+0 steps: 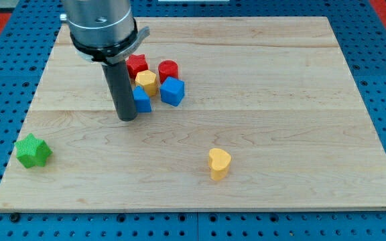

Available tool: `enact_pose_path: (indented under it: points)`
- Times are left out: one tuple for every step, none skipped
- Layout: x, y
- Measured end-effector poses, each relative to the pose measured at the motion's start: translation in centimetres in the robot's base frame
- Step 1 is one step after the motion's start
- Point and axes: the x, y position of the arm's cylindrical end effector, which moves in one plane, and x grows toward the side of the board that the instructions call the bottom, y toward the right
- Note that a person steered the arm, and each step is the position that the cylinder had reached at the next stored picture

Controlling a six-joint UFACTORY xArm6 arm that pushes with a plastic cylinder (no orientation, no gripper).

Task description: Push the yellow heart into group of blocks

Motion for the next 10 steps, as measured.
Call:
enact_pose_path:
  points:
    - [3.6,8.5]
    - [6.1,17.1]
    - [8.2,18.8]
    - [9.5,18.1]
    - [9.6,9.9]
    - [9.0,1.2]
    - [12.4,2.3]
    - [11.4,-2.8]
    - [6.7,-3.5]
    - [5.9,-2.9]
